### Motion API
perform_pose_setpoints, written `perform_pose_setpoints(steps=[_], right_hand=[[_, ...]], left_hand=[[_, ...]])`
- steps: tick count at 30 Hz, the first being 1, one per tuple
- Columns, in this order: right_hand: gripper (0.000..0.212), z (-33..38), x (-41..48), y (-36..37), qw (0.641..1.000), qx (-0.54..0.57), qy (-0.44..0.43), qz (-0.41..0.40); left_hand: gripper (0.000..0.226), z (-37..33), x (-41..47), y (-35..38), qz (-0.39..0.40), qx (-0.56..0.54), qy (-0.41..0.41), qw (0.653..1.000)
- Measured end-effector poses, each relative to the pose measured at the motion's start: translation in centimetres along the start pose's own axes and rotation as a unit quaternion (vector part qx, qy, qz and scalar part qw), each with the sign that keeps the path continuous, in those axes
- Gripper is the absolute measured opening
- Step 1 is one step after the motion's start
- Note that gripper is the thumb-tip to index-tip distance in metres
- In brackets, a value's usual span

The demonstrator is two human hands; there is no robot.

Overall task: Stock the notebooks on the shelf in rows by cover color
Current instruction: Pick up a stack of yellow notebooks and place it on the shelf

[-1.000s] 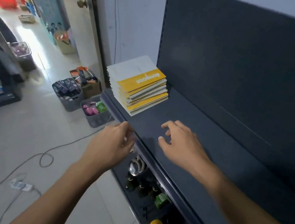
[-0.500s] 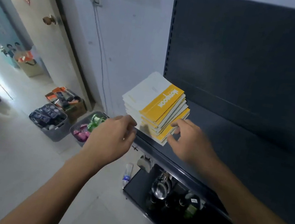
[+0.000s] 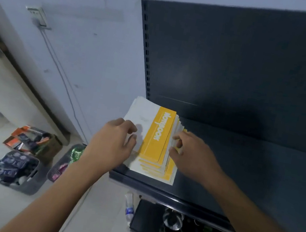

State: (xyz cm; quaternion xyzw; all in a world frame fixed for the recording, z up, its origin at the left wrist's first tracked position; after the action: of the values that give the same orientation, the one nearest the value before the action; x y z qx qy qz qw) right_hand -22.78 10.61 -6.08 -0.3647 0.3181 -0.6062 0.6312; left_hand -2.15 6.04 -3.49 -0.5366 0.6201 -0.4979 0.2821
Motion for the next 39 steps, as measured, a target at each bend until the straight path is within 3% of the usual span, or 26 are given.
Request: perform_pose_setpoints(steps=[8, 14, 21, 31, 39], right_hand=[[0.032, -0.5, 3.2, 1.2, 0.992, 0.095, 0.079, -0.007], [0.027, -1.3, 4.2, 2.7, 0.98, 0.109, 0.161, -0.034], [0.03, -0.8, 4.8, 3.6, 0.962, 0.131, 0.229, -0.071], [0.026, 0.4, 5.2, 5.0, 0.954, 0.132, 0.249, -0.105], [0.028, 1.8, 5.0, 5.3, 0.963, 0.07, 0.236, -0.111]], left_hand=[[0.022, 2.7, 5.3, 0.5, -0.012, -0.013, -0.005, 1.0], [0.058, 5.3, 8.3, 3.0, 0.067, 0.024, -0.087, 0.994], [0.047, 4.7, 9.2, 3.6, 0.1, 0.017, -0.07, 0.992], [0.044, 5.7, 9.7, 2.6, 0.186, -0.04, -0.06, 0.98], [0.034, 6.2, 10.2, 2.3, 0.146, -0.04, -0.07, 0.986]])
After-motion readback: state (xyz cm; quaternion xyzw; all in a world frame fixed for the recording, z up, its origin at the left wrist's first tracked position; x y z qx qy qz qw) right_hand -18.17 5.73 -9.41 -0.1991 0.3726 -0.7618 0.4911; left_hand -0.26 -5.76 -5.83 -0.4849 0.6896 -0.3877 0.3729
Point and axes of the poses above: each hand's wrist, its own x-axis towards the middle knuckle, its own y-axis out of the palm, z = x × y, the point moved 6 cm from there along x, towards the middle knuckle, and after that the axes turned 6 degrees about -y, right-handed, at the moved point
